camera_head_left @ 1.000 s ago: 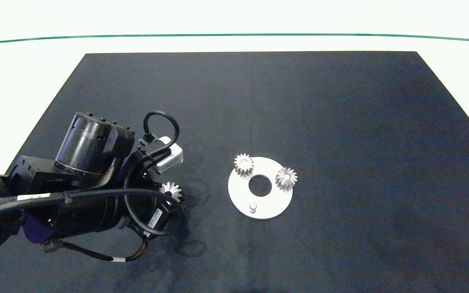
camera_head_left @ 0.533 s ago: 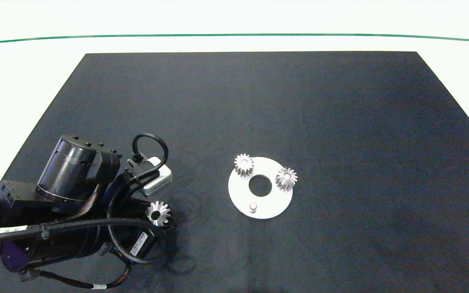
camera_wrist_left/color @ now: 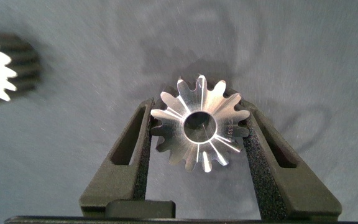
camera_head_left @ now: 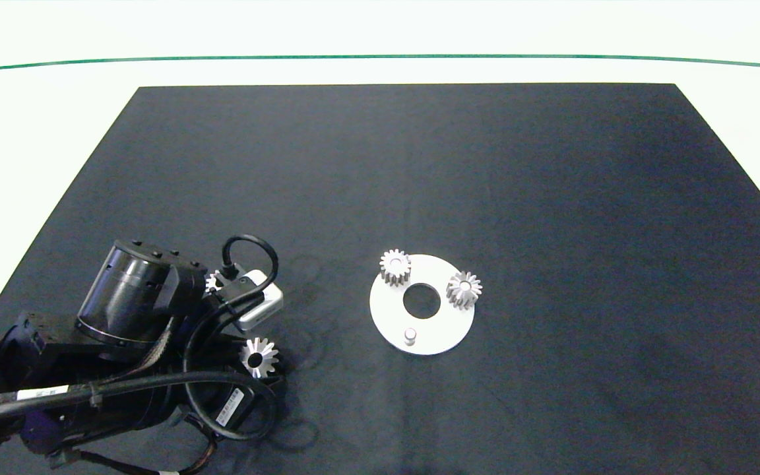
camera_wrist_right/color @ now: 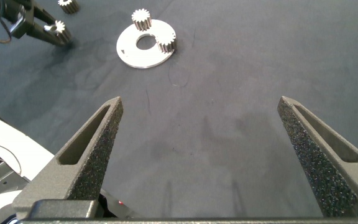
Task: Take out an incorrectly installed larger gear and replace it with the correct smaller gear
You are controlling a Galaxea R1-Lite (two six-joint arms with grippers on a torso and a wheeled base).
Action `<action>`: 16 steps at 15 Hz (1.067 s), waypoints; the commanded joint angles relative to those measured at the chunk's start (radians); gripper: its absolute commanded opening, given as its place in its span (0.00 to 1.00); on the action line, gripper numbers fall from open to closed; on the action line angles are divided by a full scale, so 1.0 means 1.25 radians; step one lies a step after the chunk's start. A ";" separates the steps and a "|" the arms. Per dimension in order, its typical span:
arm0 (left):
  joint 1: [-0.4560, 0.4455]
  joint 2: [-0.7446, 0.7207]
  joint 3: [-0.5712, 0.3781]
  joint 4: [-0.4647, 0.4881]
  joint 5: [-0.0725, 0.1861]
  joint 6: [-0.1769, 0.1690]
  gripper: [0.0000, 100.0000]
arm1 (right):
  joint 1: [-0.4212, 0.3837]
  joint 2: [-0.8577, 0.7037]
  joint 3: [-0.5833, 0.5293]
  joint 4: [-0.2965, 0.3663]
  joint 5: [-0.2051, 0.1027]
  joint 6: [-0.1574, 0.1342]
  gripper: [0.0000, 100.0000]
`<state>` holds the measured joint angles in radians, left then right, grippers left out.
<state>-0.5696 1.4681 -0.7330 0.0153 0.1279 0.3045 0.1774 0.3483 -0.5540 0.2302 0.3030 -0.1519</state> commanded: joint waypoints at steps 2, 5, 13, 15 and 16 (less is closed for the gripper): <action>0.000 0.005 0.013 0.000 0.001 0.001 0.19 | 0.000 0.000 0.000 0.002 0.002 -0.001 1.00; 0.002 0.006 0.013 -0.011 0.001 0.002 1.00 | -0.001 -0.001 0.000 0.001 0.002 -0.001 1.00; 0.000 -0.005 0.011 -0.017 -0.002 0.002 1.00 | 0.000 -0.003 0.001 0.002 0.002 -0.001 1.00; 0.000 -0.014 -0.015 -0.013 0.000 0.004 1.00 | 0.000 -0.001 0.001 0.001 0.002 -0.001 1.00; 0.000 -0.015 -0.026 -0.011 0.000 0.007 1.00 | -0.001 -0.001 0.000 0.001 0.002 -0.001 1.00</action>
<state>-0.5691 1.4553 -0.7515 0.0000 0.1260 0.3113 0.1774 0.3453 -0.5526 0.2304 0.3030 -0.1519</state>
